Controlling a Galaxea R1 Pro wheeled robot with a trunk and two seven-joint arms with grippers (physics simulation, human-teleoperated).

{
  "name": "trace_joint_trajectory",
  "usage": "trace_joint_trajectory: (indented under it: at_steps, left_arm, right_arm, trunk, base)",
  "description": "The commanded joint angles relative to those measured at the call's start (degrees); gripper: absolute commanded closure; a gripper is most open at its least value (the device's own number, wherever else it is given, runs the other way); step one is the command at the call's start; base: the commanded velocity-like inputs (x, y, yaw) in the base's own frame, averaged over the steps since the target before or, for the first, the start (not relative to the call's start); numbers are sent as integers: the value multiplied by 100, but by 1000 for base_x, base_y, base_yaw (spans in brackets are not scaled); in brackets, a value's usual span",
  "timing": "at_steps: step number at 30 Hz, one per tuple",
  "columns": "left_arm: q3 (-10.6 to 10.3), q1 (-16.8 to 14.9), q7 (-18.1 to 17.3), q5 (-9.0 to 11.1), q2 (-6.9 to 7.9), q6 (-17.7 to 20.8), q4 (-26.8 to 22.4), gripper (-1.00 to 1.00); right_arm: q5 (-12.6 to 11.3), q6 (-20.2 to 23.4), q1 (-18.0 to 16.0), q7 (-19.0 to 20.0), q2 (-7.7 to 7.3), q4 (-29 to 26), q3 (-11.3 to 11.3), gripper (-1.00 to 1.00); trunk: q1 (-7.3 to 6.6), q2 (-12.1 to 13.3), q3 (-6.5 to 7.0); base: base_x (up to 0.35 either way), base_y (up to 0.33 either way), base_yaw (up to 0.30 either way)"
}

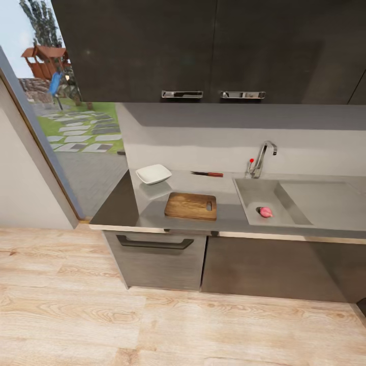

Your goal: In the kitchen, take the Vidalia onion out of the sink, dice it on the chopping board with the paring knife, put the diced onion into the bowl on the countertop, then place both the paring knife and the chopping board into the sink.

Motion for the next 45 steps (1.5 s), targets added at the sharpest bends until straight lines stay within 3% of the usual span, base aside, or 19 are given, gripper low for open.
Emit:
trace_joint_trajectory:
  at_steps: [1, 11, 45]
  left_arm:
    - [3, 0, 1, 2, -1, -13, -3, -100]
    - [4, 0, 2, -5, -69, -15, 3, -100]
    - [3, 0, 2, -5, -84, -7, 10, -100]
  right_arm:
    - [-26, -17, 1, 60, 6, 5, -41, -100]
    - [-19, -63, 1, 67, 72, 56, -97, -100]
    - [-9, -65, 1, 67, 138, 181, -100, -100]
  trunk:
    - [3, -10, -9]
    - [3, -10, -9]
    - [3, -10, -9]
  base:
    - [0, 0, 0]
    - [0, -122, 0]
    - [0, -316, 0]
